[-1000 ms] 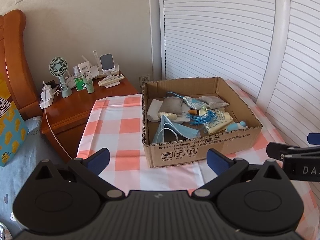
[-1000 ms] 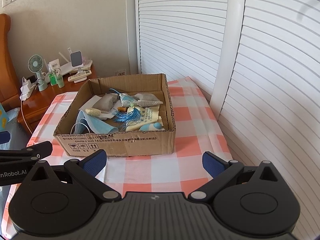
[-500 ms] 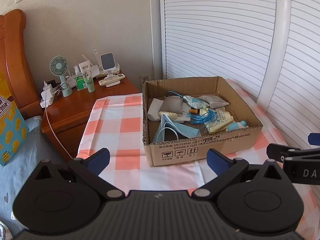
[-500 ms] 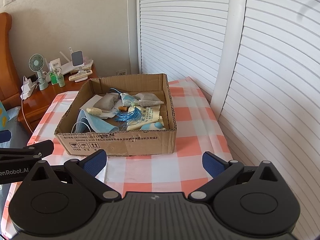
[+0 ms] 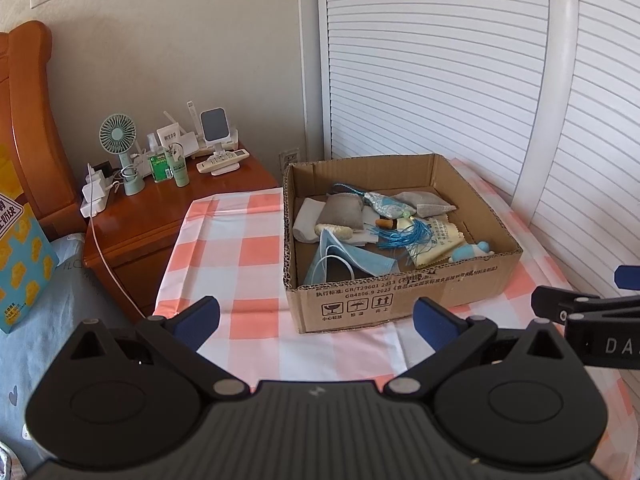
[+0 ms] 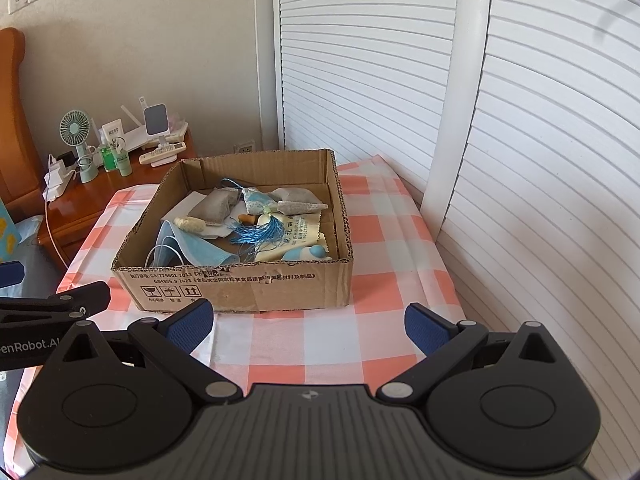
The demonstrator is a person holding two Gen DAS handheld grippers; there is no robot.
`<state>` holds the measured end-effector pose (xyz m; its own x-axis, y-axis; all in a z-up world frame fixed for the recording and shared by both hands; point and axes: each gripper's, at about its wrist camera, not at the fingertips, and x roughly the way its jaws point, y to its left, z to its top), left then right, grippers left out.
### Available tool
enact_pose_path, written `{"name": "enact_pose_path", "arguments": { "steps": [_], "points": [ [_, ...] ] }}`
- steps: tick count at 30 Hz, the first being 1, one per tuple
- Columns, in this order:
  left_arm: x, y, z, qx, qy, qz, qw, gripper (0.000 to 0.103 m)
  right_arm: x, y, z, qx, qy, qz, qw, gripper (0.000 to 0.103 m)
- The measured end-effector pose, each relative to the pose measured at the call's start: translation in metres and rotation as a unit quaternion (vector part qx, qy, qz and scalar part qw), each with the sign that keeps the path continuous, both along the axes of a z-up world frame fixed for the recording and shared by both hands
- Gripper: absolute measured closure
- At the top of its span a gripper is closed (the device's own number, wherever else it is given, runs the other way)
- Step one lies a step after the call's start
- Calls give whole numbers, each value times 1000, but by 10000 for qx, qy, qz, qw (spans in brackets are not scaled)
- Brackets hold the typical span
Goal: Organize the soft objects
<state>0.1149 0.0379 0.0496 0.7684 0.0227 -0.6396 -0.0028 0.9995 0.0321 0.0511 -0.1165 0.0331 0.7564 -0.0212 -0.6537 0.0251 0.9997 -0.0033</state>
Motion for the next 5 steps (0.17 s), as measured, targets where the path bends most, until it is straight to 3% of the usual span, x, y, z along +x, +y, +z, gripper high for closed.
{"name": "enact_pose_path", "arguments": {
  "steps": [5],
  "points": [
    [0,-1,1,-4,0,-1,10000,1,-1,0,0,-6,-7,-6,10000,0]
  ]
}}
